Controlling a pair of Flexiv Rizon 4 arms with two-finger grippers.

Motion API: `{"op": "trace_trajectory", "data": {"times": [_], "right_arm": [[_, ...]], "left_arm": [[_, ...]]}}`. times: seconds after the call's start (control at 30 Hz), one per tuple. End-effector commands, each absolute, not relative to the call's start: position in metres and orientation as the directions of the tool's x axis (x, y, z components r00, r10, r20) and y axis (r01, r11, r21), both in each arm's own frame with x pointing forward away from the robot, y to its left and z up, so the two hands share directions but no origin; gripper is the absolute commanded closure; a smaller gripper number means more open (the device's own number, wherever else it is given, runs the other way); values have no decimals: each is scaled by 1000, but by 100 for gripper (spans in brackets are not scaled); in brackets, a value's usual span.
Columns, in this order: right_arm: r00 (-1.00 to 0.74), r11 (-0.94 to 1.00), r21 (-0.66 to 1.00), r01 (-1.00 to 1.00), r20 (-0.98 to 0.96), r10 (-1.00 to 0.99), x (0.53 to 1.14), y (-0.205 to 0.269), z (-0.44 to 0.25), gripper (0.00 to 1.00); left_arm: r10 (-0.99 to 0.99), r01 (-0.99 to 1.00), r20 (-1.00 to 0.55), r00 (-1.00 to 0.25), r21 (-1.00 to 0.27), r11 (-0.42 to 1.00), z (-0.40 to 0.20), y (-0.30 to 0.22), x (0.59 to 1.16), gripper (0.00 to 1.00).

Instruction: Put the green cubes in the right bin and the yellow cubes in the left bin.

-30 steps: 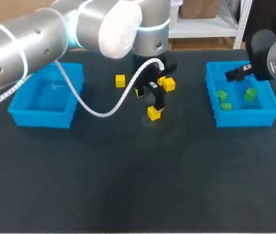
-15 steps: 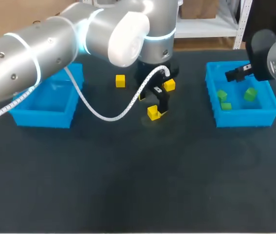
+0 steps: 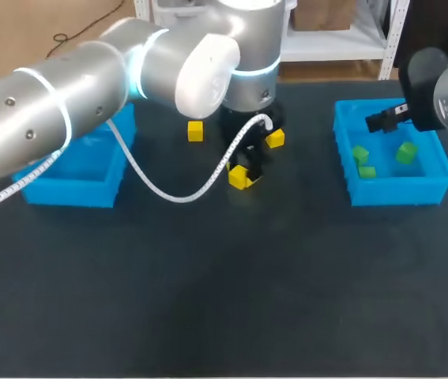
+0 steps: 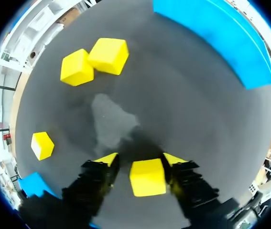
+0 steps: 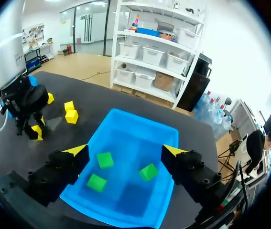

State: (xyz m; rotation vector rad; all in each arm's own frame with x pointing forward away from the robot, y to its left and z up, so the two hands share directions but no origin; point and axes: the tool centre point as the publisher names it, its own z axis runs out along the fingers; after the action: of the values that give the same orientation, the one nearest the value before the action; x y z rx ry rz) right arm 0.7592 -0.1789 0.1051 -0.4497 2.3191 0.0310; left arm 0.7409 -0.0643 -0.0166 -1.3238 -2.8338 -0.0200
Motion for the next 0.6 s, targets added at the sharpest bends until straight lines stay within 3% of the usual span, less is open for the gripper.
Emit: {"op": "trace_trajectory", "data": {"times": [0.03,0.37,0.6], "right_arm": [[-644,938,-112,-328,-700,-309,759,-179,103,0],[-644,938,-112,-328,-700,-309,759,-179,103,0],[-644,938,-112,-328,-700,-309,759,-179,103,0]], "left_arm": [[756,756,-12,-654,3,654,-5,-44,735,100],[649,645,-151,-746,80,760,57,35,752,100],[512,466,-230,-828,226,856,93,114,757,100]]}}
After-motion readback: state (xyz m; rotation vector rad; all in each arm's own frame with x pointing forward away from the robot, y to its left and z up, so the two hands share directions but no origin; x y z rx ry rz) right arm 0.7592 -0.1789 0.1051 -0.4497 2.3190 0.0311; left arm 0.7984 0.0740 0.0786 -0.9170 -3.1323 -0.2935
